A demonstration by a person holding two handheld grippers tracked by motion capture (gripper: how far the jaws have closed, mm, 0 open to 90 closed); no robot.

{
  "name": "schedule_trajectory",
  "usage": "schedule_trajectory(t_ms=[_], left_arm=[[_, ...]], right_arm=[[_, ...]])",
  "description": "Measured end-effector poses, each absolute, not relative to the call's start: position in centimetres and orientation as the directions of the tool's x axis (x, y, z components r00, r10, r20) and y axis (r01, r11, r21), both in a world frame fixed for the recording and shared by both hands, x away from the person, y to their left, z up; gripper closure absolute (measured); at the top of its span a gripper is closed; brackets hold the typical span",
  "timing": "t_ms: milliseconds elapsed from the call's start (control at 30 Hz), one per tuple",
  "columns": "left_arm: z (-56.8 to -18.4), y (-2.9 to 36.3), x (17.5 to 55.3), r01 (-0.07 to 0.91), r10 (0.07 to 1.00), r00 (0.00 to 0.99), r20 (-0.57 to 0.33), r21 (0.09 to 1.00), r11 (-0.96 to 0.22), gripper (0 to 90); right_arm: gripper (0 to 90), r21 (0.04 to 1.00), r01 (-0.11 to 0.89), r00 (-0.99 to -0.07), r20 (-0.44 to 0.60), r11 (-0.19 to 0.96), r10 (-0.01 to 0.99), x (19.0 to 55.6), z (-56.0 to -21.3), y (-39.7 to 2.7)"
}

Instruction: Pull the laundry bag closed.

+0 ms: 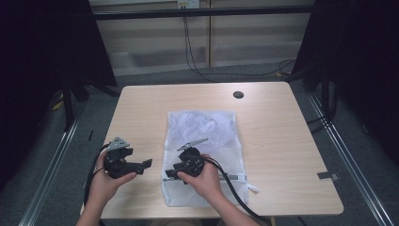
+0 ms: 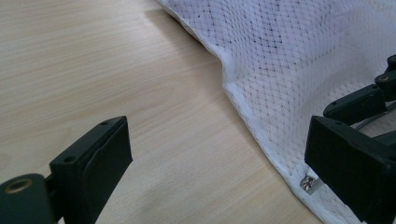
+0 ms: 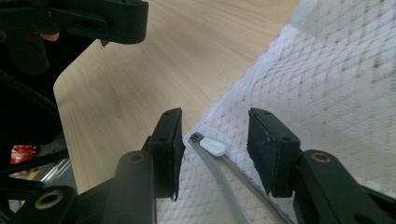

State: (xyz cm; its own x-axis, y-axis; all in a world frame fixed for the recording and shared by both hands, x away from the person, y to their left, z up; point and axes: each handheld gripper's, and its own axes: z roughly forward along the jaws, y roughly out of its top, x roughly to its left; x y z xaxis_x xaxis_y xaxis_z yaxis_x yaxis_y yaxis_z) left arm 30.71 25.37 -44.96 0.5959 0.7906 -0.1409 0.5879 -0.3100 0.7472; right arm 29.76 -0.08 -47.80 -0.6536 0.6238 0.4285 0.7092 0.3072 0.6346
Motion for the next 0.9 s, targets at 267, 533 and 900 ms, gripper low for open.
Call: schedule_trajectory(t_ms=[267,533,900], left_arm=[[-45.0,25.5,30.8,0.587,0.790,0.599,-0.133,0.744,-0.320,7.1],[-44.9,25.5,30.8,0.588,0.785,0.603,-0.141,0.743,-0.318,7.2],[-44.9,25.5,30.8,0.589,0.788,0.600,-0.136,0.741,-0.321,8.0]], right_arm=[[57.2,0.599,0.737,-0.635,0.455,0.313,0.625,29.8,-48.8,0.6],[58.5,0.579,0.760,-0.608,0.475,0.294,0.636,29.8,-49.3,0.7],[59.8,0.554,0.787,-0.581,0.523,0.270,0.623,29.9,-50.0,1.1]])
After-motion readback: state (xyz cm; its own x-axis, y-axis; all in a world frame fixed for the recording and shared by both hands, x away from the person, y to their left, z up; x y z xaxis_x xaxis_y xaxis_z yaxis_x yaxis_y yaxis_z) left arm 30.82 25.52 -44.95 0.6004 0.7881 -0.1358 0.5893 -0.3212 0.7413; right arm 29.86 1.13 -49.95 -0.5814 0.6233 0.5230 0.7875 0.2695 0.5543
